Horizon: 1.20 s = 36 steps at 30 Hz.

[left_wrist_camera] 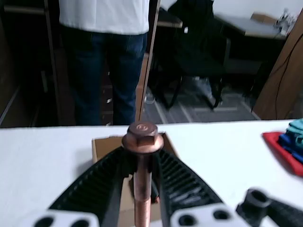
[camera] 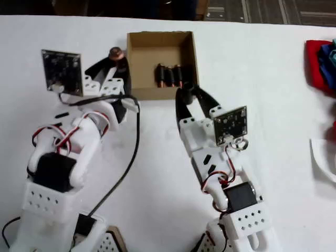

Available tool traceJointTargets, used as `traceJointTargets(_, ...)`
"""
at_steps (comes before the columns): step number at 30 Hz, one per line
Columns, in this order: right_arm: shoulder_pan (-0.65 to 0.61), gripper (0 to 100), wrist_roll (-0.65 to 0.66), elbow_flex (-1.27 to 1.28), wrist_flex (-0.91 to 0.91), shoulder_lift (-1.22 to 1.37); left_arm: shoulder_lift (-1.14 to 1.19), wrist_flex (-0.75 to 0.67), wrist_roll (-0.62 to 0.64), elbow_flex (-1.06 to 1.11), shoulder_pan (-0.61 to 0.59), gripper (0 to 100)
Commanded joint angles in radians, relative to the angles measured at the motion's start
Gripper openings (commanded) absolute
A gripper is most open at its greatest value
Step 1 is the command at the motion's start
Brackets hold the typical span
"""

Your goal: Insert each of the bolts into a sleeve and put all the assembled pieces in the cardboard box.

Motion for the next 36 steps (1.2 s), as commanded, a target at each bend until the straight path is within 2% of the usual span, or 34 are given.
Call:
traceJointTargets(1,-0.044,1.9,-0.009,0.032,-0.033,-0.010,-0.035,-0.060,0.011,-0.010,0.058,2)
traceJointTargets(8,-0.105,1.9,-0.003,0.107,-0.168,-0.010,-0.025,-0.169,0.003,0.001,0.126,2)
traceJointTargets(14,-0.107,1.9,-0.006,0.109,-0.185,-0.010,0.052,-0.193,0.003,-0.028,0.141,2)
traceJointTargets(20,-0.105,1.9,-0.009,0.103,-0.193,0.050,0.098,-0.189,0.003,-0.033,0.195,2)
traceJointTargets(26,-0.101,1.9,-0.003,0.103,-0.318,0.194,0.101,-0.186,0.003,-0.033,0.209,2)
traceJointTargets(31,-0.107,1.9,-0.003,0.103,-0.320,0.177,0.104,-0.147,0.003,-0.031,0.216,2)
traceJointTargets(36,-0.108,1.9,-0.005,0.103,-0.320,0.137,0.104,-0.181,0.003,0.025,0.216,2)
